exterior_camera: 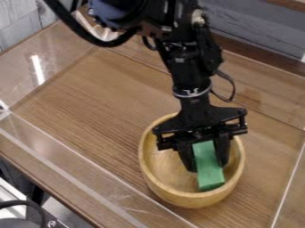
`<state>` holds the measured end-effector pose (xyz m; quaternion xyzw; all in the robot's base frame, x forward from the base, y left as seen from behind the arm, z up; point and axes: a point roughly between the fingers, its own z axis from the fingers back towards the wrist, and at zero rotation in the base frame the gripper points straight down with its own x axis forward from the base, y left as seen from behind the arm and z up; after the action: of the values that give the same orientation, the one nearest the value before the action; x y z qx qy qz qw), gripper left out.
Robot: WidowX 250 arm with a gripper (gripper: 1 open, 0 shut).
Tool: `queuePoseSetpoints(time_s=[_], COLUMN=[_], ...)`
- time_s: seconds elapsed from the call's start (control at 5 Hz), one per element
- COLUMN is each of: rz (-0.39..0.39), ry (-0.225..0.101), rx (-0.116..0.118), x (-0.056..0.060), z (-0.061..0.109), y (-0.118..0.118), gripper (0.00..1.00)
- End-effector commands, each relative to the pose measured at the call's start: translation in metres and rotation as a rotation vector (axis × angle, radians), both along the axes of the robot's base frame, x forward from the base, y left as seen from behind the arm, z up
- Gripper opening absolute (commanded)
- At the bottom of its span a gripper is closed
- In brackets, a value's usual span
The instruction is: Remove the green block from inside the brown bowl and put it on the table
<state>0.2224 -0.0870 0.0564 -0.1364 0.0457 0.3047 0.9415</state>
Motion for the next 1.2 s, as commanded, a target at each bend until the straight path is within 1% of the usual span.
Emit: queuePoseSetpoints(time_s=[0.0, 0.6, 1.0], rz=[0.007, -0.011, -0.024], ry=[-0.049, -0.039, -0.038], rx=[-0.011, -0.004, 0.0], x=[0.005, 0.004, 0.003], z=[0.013, 0.017, 0.018], y=[-0.007, -0.014, -0.018], gripper=[0.0, 0.0, 0.0])
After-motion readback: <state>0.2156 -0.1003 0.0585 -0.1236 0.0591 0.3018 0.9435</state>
